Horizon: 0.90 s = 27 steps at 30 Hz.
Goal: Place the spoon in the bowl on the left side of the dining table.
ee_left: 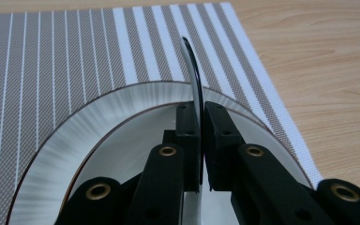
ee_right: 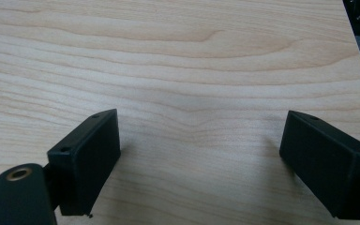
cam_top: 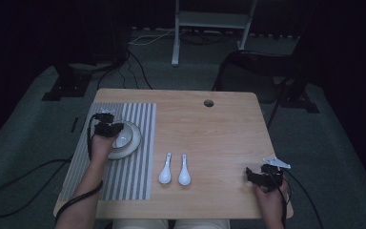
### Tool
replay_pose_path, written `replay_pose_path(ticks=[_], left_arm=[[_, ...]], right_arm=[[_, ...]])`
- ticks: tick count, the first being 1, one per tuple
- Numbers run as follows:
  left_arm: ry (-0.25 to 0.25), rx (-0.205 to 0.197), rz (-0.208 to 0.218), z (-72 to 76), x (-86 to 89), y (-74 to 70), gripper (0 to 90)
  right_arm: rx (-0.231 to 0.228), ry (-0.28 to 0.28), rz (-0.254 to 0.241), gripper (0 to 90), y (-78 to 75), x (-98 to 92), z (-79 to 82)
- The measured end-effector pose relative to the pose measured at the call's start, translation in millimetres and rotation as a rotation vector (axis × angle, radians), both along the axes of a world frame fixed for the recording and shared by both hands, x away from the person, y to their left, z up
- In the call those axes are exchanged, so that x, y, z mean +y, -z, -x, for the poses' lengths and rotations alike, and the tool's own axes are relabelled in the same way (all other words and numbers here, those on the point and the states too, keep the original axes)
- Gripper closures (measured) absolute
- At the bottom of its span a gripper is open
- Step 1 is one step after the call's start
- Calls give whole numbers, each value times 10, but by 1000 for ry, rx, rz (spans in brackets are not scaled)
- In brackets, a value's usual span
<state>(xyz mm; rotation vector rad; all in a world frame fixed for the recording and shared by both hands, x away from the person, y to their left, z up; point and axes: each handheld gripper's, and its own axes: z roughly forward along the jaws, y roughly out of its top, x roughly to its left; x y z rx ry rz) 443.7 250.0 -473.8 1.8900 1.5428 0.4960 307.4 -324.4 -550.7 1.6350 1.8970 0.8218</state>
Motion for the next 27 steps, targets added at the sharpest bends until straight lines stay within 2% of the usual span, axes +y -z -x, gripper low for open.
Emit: replay_pose_path(ticks=[7,10,15,20,27], left_arm=[[-6,14,-20,18,4,21,800],[-3,34,-15,42,4,13,746],[-6,26,-39,102,6,-27,657],[5,29,-27,167,6,-33,600],[17,8,1,325,-26,-77,536]], right_arm=[[0,0,0,118,0,0,0],[0,0,0,119,0,-1,0],[0,0,0,118,0,0,0],[0,0,0,119,0,0,0],[1,0,0,118,0,0,0]])
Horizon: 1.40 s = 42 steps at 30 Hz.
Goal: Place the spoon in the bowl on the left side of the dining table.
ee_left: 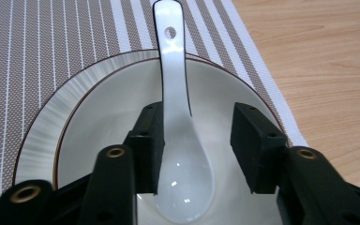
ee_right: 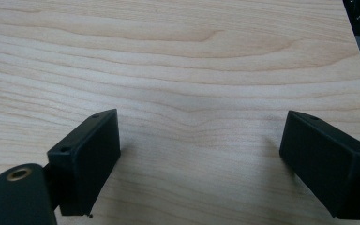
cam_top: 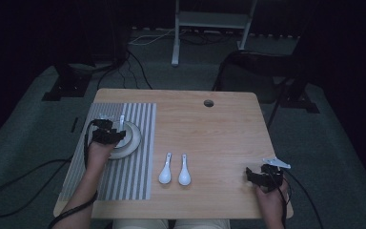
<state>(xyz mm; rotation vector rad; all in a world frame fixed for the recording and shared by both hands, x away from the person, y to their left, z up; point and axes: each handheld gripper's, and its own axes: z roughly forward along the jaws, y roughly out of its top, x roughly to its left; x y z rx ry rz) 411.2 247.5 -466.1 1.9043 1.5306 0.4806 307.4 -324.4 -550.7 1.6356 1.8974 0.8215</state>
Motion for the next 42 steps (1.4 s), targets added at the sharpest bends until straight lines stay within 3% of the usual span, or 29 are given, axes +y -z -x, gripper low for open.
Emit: replay_pose_path(ticks=[5,8,13,15,17,19,23,25,29,32,33,36,42], left_arm=[[-5,6,10,71,19,-17,398],[-6,-1,-8,120,3,-23,288],[7,-8,16,184,18,-28,255],[16,-2,23,206,17,-25,176],[33,4,22,231,18,-14,169],[55,21,23,255,16,3,95],[58,-4,16,345,5,-25,94],[62,-2,8,376,2,-46,9],[60,-10,-25,446,-4,-48,8],[52,-24,-18,508,3,-24,9],[48,-34,7,552,7,-6,9],[49,-33,6,607,-10,23,9],[30,-90,2,781,2,90,9]], right_arm=[[-1,0,0,119,0,0,0],[0,0,0,118,0,0,0],[0,0,0,118,0,0,0],[-1,0,0,119,0,0,0],[0,0,0,118,0,0,0],[0,0,0,119,0,0,0],[-1,0,0,119,0,0,0],[-1,0,0,118,0,0,0],[-1,0,0,118,0,0,0],[0,0,0,118,0,0,0],[0,0,0,118,0,0,0],[0,0,0,118,0,0,0],[0,0,0,118,0,0,0]])
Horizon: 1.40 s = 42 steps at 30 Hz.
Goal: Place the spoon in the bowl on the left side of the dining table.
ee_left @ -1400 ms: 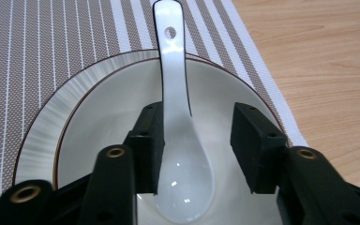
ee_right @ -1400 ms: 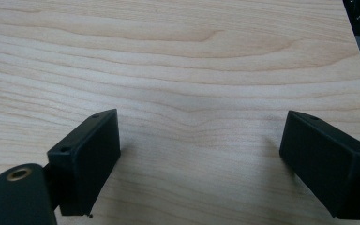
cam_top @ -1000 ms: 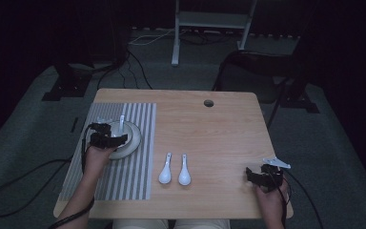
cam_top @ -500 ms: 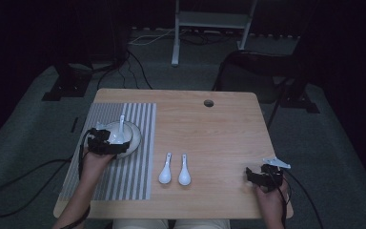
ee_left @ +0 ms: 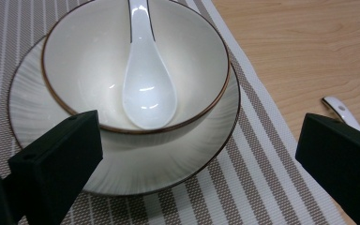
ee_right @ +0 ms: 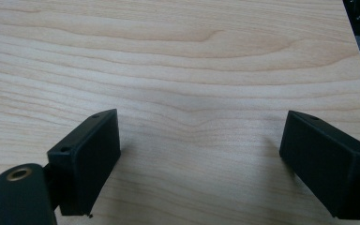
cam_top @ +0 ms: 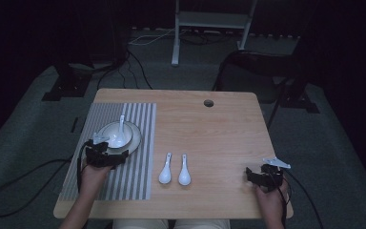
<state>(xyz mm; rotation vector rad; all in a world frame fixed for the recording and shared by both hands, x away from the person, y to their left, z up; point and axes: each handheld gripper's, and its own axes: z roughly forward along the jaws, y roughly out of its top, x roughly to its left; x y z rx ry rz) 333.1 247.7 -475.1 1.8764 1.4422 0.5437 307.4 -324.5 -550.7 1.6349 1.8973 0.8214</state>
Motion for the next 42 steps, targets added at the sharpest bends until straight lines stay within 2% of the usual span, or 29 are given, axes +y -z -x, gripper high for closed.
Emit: replay_pose_path(ticks=[3,8,9,15,18,24,26,31,37,42], left_arm=[[-4,-28,-8,77,33,39,10],[-8,-35,-2,201,92,148,9],[-8,-35,-16,246,112,186,9],[-11,-61,-32,378,179,281,9],[-1,-56,-24,418,198,318,10],[-5,-49,-51,541,262,421,9],[-18,-55,-69,590,300,453,9],[-33,-60,-79,712,414,517,9],[-56,-69,-110,816,508,542,9],[-72,-69,-114,905,595,562,10]], right_arm=[[0,0,0,118,0,0,0],[0,0,0,119,0,0,0],[0,0,0,118,0,0,0],[0,1,-2,118,0,2,0],[1,1,-1,119,-1,1,0],[1,1,-1,119,-1,1,0],[1,1,-1,118,-1,2,0],[1,1,-1,118,-1,1,0],[1,1,-1,118,-1,2,0],[1,1,-1,119,-1,2,0]])
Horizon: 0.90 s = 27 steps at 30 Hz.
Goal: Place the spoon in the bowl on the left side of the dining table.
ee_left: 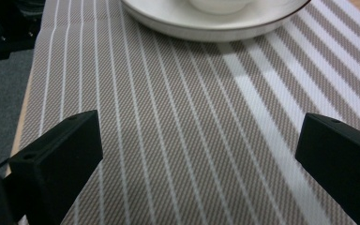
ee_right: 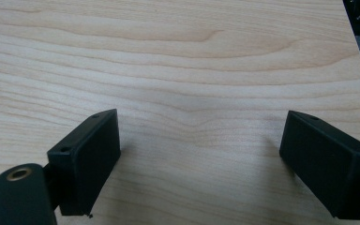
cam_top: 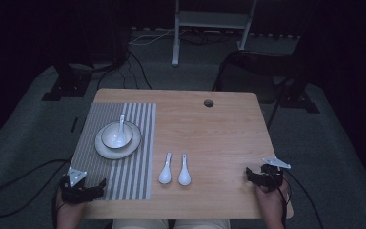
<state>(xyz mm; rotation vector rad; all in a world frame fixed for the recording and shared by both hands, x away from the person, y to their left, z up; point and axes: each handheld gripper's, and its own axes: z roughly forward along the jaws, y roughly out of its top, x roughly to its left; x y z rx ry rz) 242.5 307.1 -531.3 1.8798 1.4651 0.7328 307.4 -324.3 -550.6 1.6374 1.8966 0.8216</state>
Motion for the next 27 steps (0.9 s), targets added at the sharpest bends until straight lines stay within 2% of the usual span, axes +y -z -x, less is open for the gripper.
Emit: replay_pose_path(ticks=[3,6,16,27], left_arm=[[-13,-2,-18,39,27,12,9],[-31,-2,-54,100,60,39,9],[-69,6,-20,205,229,81,10],[-116,-2,-10,282,371,98,10]], right_arm=[[0,0,0,118,0,0,0],[0,0,0,119,0,0,0],[0,0,0,118,0,0,0],[0,0,0,118,0,0,0]])
